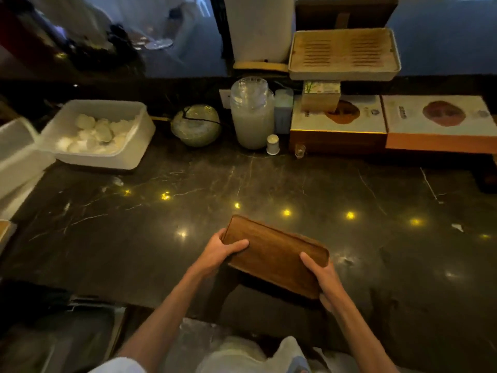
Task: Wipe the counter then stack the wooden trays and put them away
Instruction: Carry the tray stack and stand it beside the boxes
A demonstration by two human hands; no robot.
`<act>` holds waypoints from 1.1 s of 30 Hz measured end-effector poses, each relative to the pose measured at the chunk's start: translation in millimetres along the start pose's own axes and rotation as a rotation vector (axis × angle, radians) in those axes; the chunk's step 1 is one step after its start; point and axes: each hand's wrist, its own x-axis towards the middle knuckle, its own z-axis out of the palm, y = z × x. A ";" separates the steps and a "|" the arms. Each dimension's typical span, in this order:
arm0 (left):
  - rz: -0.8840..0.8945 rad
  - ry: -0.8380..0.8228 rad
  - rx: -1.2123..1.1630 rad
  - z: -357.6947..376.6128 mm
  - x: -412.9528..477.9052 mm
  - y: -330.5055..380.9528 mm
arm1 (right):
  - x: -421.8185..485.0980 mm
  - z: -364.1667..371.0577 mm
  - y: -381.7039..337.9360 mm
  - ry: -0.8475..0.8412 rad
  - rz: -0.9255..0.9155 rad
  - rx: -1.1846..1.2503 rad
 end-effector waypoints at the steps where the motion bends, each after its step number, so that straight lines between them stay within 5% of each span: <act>1: 0.017 0.036 -0.059 12.2 -4.8 8.6 | -6.6 -6.2 -2.9 -0.017 0.010 0.054; 6: 0.007 0.188 -0.604 94.3 -23.7 38.7 | -37.8 -18.7 -31.8 0.064 -0.085 0.264; 12: -0.046 0.152 -0.558 207.0 -68.7 22.7 | -85.0 -5.4 -34.3 0.238 -0.243 0.448; 17: -0.150 -0.113 -0.413 187.1 -80.3 32.2 | -143.7 -32.2 -34.3 0.087 -0.405 0.161; 20: -0.224 -0.273 -0.378 184.9 -100.7 31.2 | -181.8 -47.1 -57.1 0.041 -0.645 -0.275; 25: -0.340 -0.549 -0.401 211.2 -150.7 9.6 | -233.0 -63.1 -86.7 -0.001 -0.792 -0.881; 29: -0.293 -0.680 -0.321 239.7 -192.7 -3.9 | -262.9 -97.0 -101.8 0.193 -0.782 -0.956; 33: -0.210 -0.771 -0.272 263.9 -216.3 -5.6 | -267.6 -125.5 -116.0 0.284 -0.707 -0.754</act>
